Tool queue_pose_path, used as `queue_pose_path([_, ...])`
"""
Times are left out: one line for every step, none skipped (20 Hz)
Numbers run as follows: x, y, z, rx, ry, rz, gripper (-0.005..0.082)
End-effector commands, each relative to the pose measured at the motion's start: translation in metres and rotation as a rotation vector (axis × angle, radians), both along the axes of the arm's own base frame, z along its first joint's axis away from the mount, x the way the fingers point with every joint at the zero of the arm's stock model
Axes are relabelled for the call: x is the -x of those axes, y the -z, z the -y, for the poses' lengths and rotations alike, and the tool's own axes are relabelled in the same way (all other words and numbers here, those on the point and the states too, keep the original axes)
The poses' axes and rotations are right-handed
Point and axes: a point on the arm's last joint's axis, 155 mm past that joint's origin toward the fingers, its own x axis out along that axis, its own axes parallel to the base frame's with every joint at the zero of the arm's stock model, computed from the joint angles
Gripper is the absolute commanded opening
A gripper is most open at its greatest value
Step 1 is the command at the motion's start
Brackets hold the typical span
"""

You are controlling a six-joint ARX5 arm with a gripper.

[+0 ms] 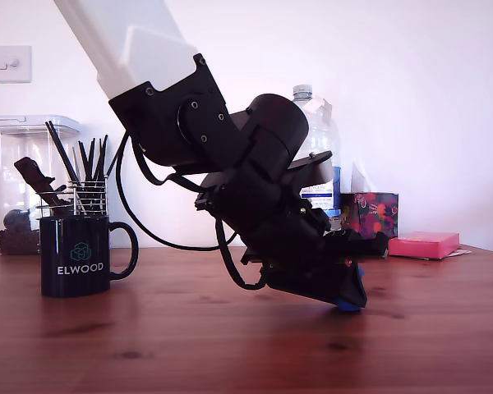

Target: Pick up the coffee capsules from the table one by one and drop them inside the nearest coffee cup

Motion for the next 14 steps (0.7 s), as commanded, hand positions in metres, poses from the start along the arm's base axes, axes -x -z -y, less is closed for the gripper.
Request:
queue_pose_path([-0.001, -0.025, 0.002, 0.026, 0.009, 0.035, 0.0158])
queue_pose_path([0.0, -0.032, 0.001, 0.022, 0.019, 0.05, 0.0158])
queue_pose_path([0.001, -0.038, 0.0, 0.02, 0.026, 0.059, 0.0158])
queue_pose_path([0.001, -0.045, 0.0, 0.018, 0.033, 0.072, 0.0158])
queue_pose_path([0.002, -0.053, -0.002, 0.018, 0.037, 0.081, 0.0158])
queue_pose_path([0.002, -0.06, -0.004, 0.022, 0.039, 0.093, 0.0158])
queue_pose_path([0.002, -0.069, -0.005, 0.027, 0.044, 0.112, 0.0158])
queue_pose_path([0.0, -0.078, -0.007, 0.035, 0.04, 0.129, 0.0158])
queue_pose_path([-0.002, -0.086, -0.011, 0.042, 0.031, 0.142, 0.0158])
queue_pose_path([-0.003, -0.093, -0.015, 0.047, 0.026, 0.156, 0.0158])
queue_pose_path([-0.003, -0.099, -0.019, 0.051, 0.025, 0.169, 0.0158])
queue_pose_path([-0.005, -0.105, -0.027, 0.05, 0.014, 0.182, 0.0158])
queue_pose_path([-0.007, -0.109, -0.034, 0.048, 0.001, 0.191, 0.0158])
queue_pose_path([-0.008, -0.113, -0.04, 0.05, -0.012, 0.199, 0.0158])
